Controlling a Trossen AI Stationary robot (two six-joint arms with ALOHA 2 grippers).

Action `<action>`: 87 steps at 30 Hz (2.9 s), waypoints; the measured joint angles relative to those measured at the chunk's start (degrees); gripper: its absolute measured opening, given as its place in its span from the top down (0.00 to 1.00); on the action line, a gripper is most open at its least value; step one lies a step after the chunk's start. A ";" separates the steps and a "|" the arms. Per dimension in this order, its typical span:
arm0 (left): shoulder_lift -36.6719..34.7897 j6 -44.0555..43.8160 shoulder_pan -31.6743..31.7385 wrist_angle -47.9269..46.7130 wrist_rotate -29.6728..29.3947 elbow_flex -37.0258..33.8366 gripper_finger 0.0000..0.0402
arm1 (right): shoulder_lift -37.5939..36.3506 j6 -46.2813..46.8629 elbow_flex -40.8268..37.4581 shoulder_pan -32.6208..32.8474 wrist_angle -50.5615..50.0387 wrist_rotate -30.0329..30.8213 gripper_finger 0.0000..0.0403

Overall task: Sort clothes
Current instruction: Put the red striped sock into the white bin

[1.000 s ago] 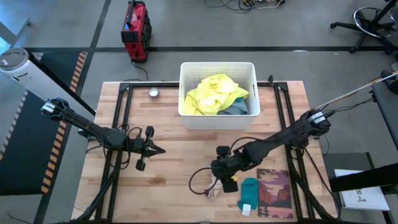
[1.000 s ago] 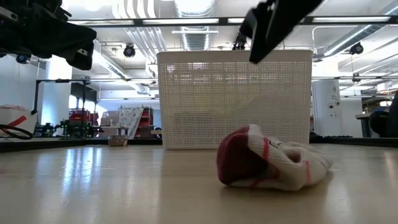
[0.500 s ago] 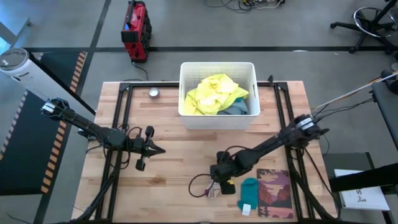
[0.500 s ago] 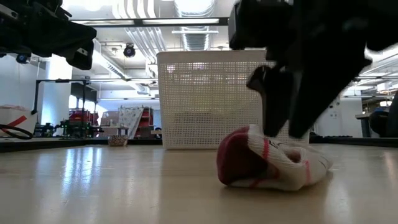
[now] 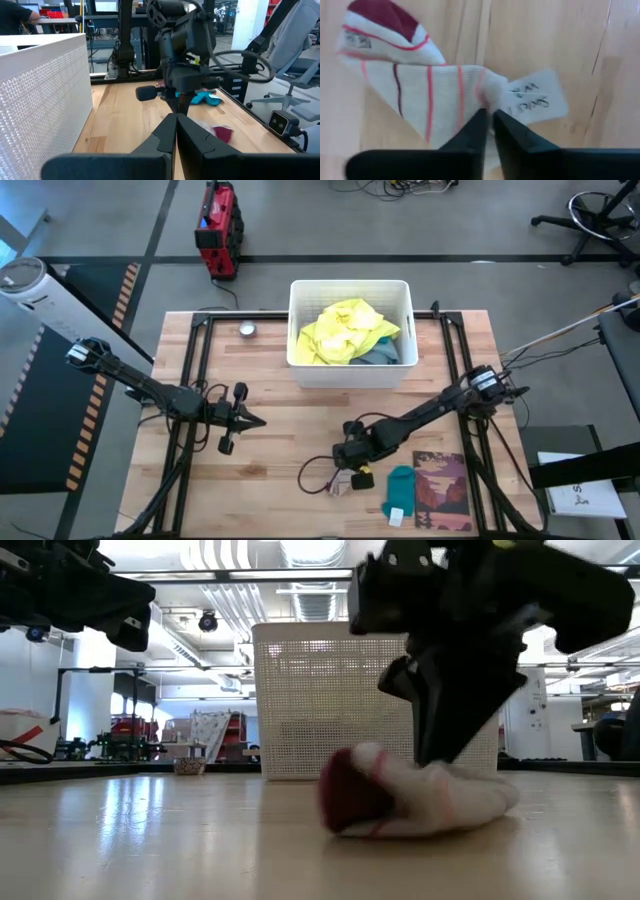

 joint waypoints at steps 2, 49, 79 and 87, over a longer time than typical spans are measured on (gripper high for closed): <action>0.00 -0.21 -0.02 -0.02 0.00 0.00 1.00 | 0.00 -0.24 1.04 -0.01 -0.28 0.08 0.97; 0.00 -0.25 0.00 -0.68 0.02 0.00 1.00 | -2.97 -11.50 50.99 -38.38 -48.02 30.81 1.00; 0.00 -0.56 0.00 0.42 0.02 0.00 1.00 | -3.54 -13.44 12.80 -51.11 -22.73 11.48 1.00; 0.00 -0.54 -0.01 0.42 0.02 0.00 1.00 | -7.29 -14.03 18.78 -50.18 -23.26 11.47 0.86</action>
